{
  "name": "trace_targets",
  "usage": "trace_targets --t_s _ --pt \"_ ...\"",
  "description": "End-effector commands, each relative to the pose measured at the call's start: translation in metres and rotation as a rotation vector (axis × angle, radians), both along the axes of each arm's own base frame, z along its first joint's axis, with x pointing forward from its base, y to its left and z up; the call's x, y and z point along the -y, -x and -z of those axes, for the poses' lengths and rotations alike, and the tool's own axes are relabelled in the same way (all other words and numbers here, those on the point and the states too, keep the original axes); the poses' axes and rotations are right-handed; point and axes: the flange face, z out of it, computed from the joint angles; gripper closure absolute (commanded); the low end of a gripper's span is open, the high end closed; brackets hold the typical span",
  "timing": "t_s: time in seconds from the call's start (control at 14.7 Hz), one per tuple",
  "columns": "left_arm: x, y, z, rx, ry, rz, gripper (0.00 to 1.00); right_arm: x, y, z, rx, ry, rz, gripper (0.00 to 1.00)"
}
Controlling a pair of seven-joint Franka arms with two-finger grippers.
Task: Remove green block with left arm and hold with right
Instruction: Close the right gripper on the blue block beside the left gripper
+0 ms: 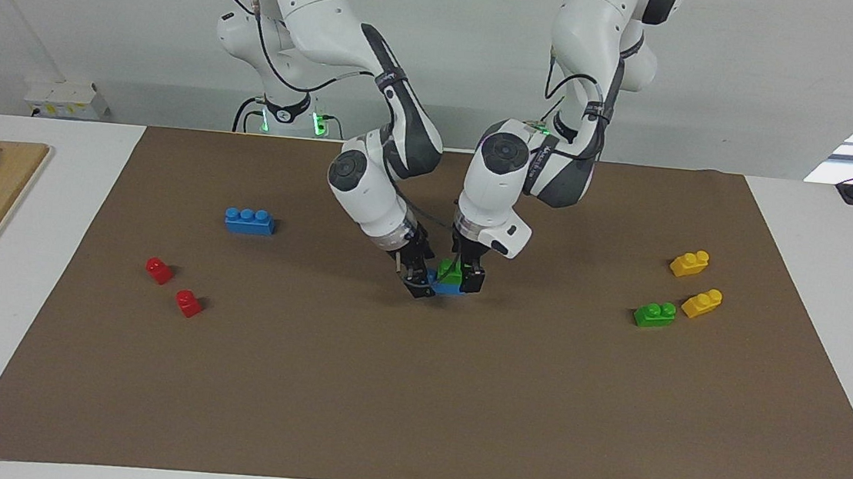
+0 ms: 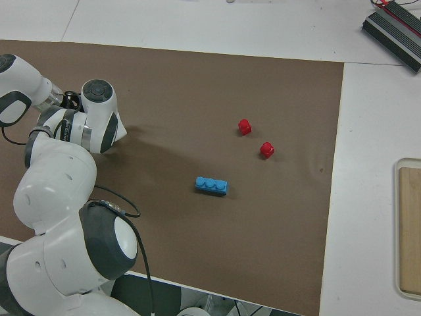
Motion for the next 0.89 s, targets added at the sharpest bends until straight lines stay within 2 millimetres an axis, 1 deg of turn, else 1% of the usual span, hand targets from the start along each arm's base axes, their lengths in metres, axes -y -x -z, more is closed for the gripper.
trace_targets --t_s 0.0,0.27,0.48,0.55,0.61,0.68,0.75,0.82 --pt "0.002 0.011 -0.002 0.02 -0.009 -0.005 0.0 0.0 0.002 0.005 -0.003 -0.009 0.028 0.03" --pt "0.004 0.015 0.002 0.014 -0.014 -0.002 0.0 0.005 0.005 0.011 -0.009 -0.001 0.029 0.05" --pt "0.005 0.016 0.002 0.015 -0.012 -0.001 0.0 0.008 0.004 0.012 -0.012 -0.002 0.037 0.22" --pt "0.009 0.019 0.003 0.013 -0.015 0.007 0.0 0.01 0.003 0.012 -0.02 -0.015 0.055 0.32" --pt "0.011 0.021 0.003 0.012 -0.016 0.012 0.0 0.011 0.002 0.012 -0.028 -0.028 0.073 0.45" --pt "0.011 0.021 0.004 0.01 -0.016 0.011 0.0 0.01 0.002 0.012 -0.03 -0.034 0.076 0.71" --pt "0.011 0.021 0.004 0.01 -0.017 0.012 0.0 0.012 0.001 0.012 -0.029 -0.033 0.077 1.0" --pt "0.011 0.022 0.005 0.007 -0.018 0.013 0.0 0.011 0.002 0.012 -0.03 -0.033 0.076 1.0"
